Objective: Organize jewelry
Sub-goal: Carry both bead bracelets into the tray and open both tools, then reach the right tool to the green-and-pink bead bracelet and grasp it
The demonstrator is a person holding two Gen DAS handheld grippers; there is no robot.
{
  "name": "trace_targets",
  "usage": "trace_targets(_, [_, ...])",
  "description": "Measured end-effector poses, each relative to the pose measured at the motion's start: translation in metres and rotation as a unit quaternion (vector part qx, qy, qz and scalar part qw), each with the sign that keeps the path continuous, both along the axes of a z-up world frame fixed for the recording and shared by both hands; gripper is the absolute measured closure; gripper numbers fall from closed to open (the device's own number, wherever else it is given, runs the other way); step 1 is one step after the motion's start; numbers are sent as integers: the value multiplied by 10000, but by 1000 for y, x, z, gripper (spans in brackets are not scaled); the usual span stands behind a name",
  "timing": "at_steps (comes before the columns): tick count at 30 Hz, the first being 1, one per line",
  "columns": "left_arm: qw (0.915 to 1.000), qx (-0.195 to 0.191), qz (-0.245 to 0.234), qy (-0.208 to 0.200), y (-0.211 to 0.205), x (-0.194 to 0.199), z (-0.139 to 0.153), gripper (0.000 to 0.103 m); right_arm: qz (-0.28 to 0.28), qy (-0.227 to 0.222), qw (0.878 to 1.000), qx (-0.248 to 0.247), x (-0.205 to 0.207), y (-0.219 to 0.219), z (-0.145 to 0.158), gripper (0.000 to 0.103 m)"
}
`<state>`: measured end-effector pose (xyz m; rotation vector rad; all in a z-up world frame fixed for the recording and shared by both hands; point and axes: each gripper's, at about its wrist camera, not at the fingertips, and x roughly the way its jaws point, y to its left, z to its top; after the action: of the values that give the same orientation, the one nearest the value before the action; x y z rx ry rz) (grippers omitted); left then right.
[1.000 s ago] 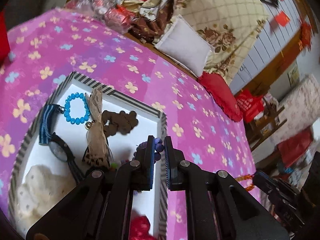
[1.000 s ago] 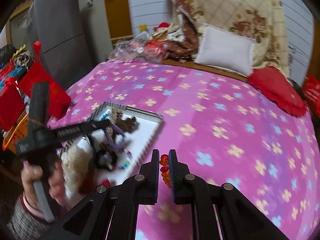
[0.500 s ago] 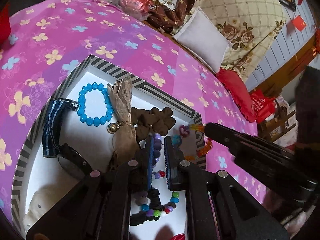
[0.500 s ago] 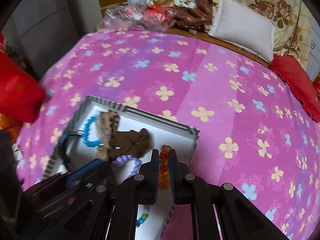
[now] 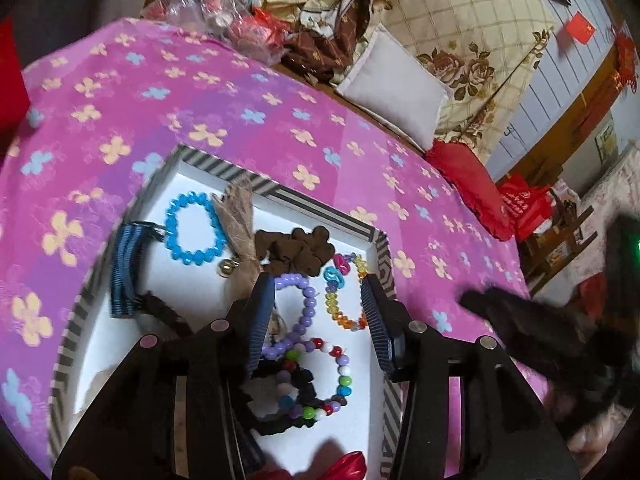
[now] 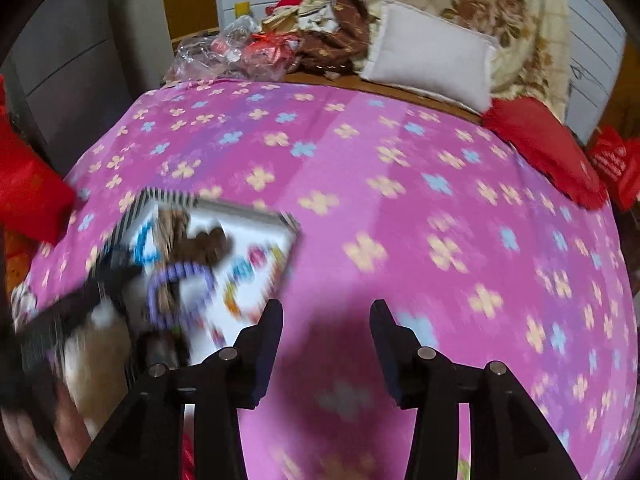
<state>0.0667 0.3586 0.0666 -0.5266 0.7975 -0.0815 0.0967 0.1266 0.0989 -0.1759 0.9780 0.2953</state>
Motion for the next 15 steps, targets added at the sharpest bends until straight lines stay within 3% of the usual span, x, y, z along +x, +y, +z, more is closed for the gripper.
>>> trace_targets(4, [9990,377,227,-23,-1,-11,3,58,-351,-30,9994,-76,-51,-68,-7,60])
trace_targets(7, [9968,755,262,-39,-12,-22,4,58,-923,53,9957,-97,-91,-132,-16,60])
trace_targets(12, [9945,995,-212,-251,-52,-46,13,58,-1791,324,9829,292,-145,-223,-34,60])
trace_targets(15, [9935,862,-676,-300,-88,-68,21,58,-2066,348,9767,466,-167,-250,-41,60])
